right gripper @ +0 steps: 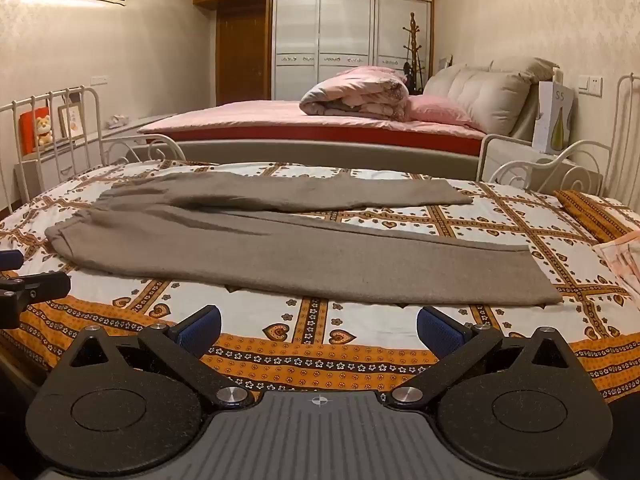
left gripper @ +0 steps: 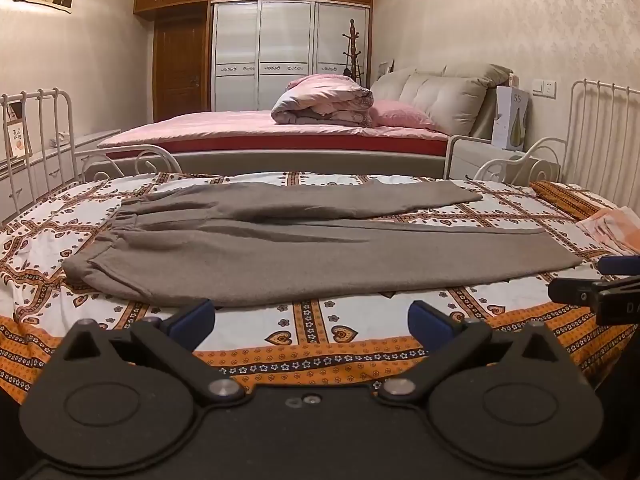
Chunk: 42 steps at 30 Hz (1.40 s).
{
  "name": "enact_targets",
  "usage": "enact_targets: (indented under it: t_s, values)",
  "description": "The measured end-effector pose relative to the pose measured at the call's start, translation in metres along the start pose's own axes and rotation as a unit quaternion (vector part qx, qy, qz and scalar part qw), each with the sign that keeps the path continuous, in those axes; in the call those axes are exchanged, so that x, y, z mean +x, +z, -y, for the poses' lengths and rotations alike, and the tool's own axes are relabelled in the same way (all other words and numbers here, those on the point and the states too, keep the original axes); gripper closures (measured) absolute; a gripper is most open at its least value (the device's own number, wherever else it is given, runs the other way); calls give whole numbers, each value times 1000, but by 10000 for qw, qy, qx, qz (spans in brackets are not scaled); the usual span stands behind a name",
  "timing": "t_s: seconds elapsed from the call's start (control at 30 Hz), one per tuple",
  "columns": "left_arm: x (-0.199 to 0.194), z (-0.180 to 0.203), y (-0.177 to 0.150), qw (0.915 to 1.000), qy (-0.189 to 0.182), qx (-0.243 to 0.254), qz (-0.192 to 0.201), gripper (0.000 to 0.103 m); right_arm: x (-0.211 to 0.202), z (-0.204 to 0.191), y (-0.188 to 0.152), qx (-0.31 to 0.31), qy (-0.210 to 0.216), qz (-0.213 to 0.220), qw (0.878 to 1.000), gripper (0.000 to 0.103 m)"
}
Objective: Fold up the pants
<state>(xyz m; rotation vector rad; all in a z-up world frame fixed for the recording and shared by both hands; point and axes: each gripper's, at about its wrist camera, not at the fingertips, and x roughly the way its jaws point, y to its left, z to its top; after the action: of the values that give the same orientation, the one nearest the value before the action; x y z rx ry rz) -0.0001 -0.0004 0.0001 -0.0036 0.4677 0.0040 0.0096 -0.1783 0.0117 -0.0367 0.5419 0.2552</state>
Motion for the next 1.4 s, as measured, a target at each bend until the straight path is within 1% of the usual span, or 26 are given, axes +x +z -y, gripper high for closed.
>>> enact_targets:
  t_s: [0.4, 0.43, 1.4]
  values:
    - [-4, 1, 0, 10000, -7, -23, 14, 6, -1, -1, 0, 19, 11, 0, 10000, 0]
    - [-1, 0, 0, 10000, -11, -27, 14, 6, 0, 3, -1, 20, 10, -1, 10000, 0]
    - [1, 2, -1, 10000, -20, 34, 3, 6, 1, 4, -1, 44, 14, -23, 10000, 0]
